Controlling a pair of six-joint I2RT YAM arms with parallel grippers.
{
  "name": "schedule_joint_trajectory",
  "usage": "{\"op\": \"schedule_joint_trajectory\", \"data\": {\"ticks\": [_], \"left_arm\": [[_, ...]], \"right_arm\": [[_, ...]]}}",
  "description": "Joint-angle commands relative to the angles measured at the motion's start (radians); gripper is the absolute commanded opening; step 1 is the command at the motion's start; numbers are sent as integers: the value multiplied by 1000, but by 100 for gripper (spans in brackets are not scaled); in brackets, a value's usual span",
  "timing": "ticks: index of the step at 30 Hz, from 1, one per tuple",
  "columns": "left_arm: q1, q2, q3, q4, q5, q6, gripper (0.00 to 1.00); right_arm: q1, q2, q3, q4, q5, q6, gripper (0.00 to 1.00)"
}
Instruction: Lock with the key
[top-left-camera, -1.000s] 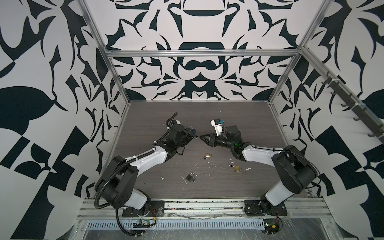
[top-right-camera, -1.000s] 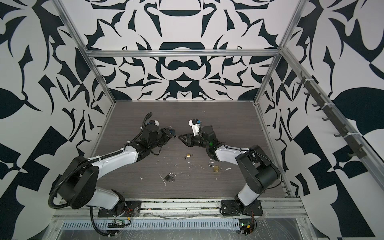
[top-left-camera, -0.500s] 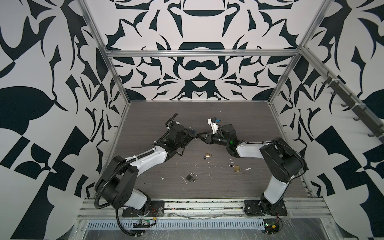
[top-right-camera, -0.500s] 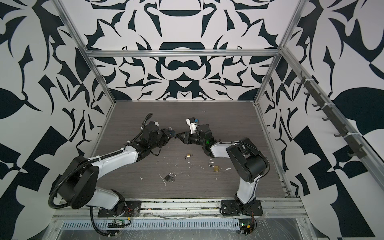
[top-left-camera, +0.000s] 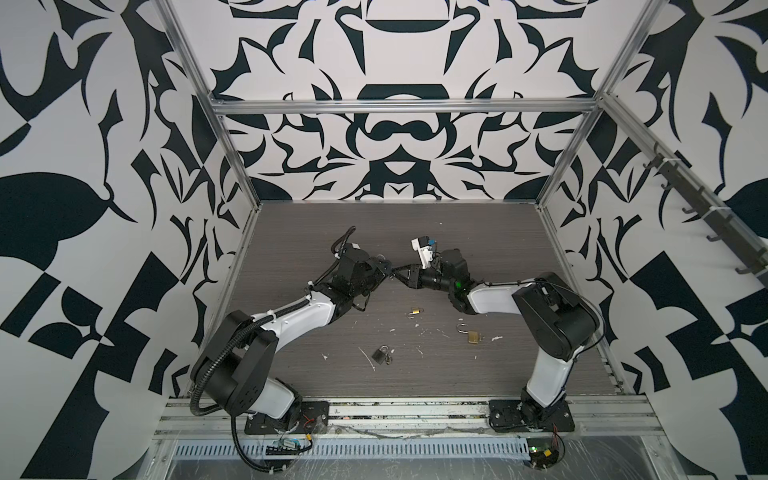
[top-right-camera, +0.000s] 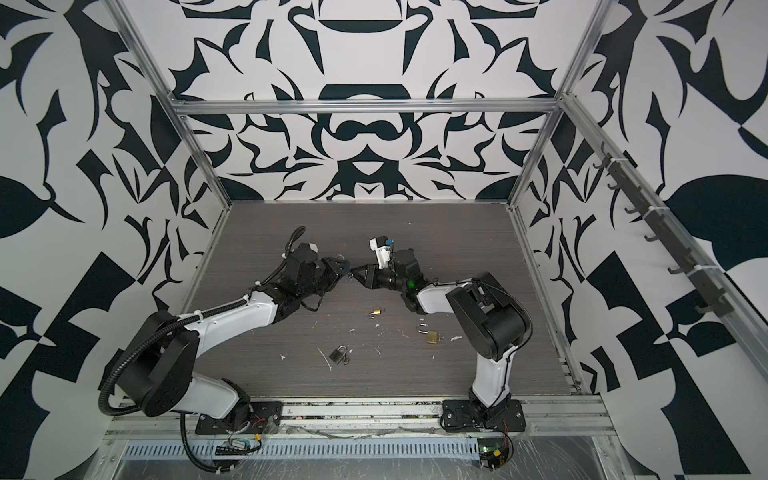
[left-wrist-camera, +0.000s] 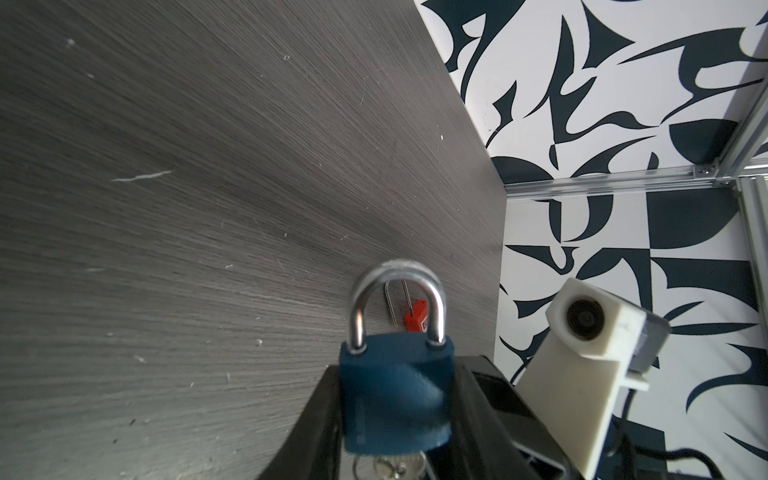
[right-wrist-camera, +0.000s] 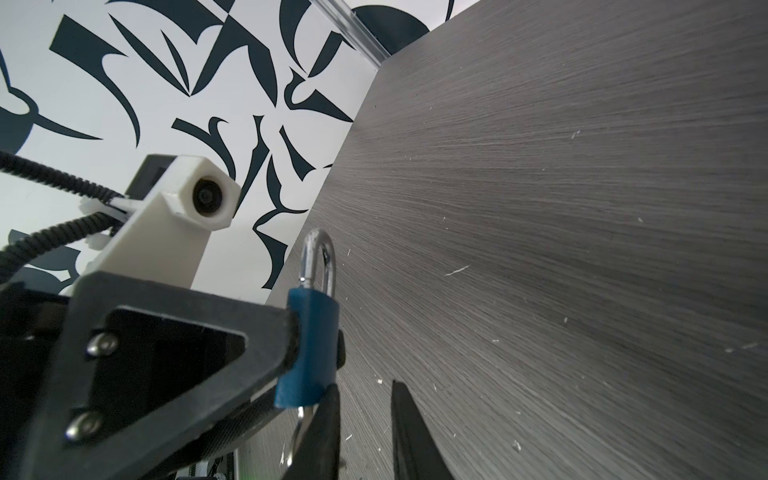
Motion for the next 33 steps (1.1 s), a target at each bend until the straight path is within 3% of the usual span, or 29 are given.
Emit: {"op": "schedule_joint_trajectory", "data": {"ticks": [1,9,22,33], "left_arm": [[-3,0,9,37,1,-5,0],[-3,-9,14,26,-4,5,0],[-4,-1,21,19,4,-2,0],[-3,2,27,15,7,-5,0]], "right_arm": [[6,-71,10,-24,74,-37,26],[4,-162,-37,-72,148,-81,28],[39,-140,-58,-24,31,-86,30],[48,-118,-38,-26,17,-84,16]]}}
